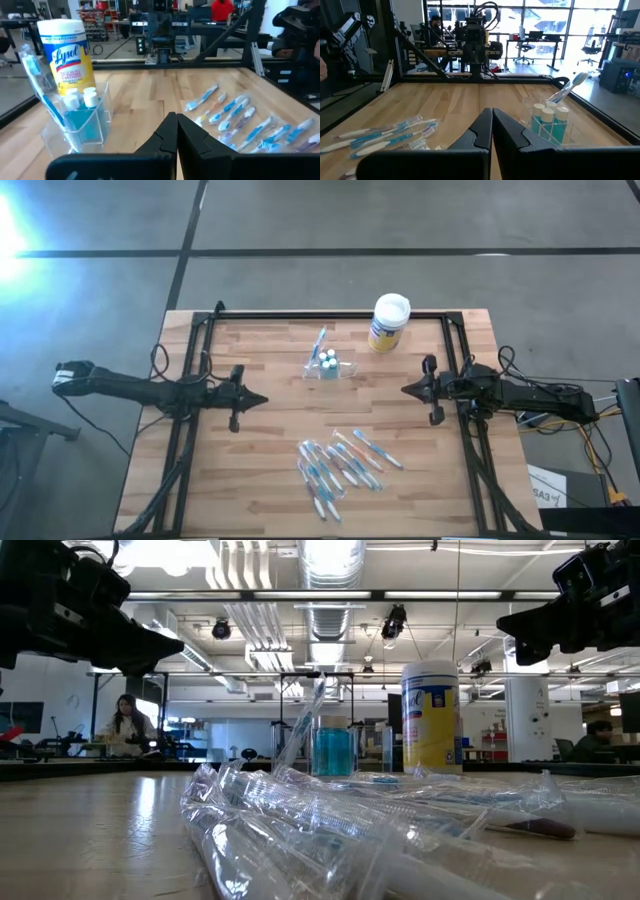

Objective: Pick & Place toothbrushing station
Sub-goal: Put the blue toothbrush into the transparent organizer

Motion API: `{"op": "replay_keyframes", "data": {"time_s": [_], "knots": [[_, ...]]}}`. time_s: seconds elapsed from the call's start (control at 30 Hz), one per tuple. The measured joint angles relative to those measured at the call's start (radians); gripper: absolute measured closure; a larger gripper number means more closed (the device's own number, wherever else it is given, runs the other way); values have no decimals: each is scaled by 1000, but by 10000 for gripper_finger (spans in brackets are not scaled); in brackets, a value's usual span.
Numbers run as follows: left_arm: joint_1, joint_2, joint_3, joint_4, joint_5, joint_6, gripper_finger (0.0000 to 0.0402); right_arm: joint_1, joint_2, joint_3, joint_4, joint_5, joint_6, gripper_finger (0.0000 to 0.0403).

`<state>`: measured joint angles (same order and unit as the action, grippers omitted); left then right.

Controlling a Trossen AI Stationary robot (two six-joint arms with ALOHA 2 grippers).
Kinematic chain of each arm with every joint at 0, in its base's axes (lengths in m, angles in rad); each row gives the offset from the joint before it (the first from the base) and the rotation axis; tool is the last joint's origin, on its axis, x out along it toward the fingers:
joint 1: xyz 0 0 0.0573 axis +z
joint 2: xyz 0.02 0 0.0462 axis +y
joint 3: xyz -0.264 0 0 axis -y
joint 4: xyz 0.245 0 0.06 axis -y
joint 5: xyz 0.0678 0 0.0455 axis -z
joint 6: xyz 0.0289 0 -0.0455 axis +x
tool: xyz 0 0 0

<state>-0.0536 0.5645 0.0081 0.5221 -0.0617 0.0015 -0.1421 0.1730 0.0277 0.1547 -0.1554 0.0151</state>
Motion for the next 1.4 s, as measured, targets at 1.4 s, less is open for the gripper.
{"op": "replay_keyframes", "data": {"time_s": [1.4], "knots": [[0, -100, 31, 38, -227, 66, 395, 42, 287, 328, -360, 8, 238, 394]]}}
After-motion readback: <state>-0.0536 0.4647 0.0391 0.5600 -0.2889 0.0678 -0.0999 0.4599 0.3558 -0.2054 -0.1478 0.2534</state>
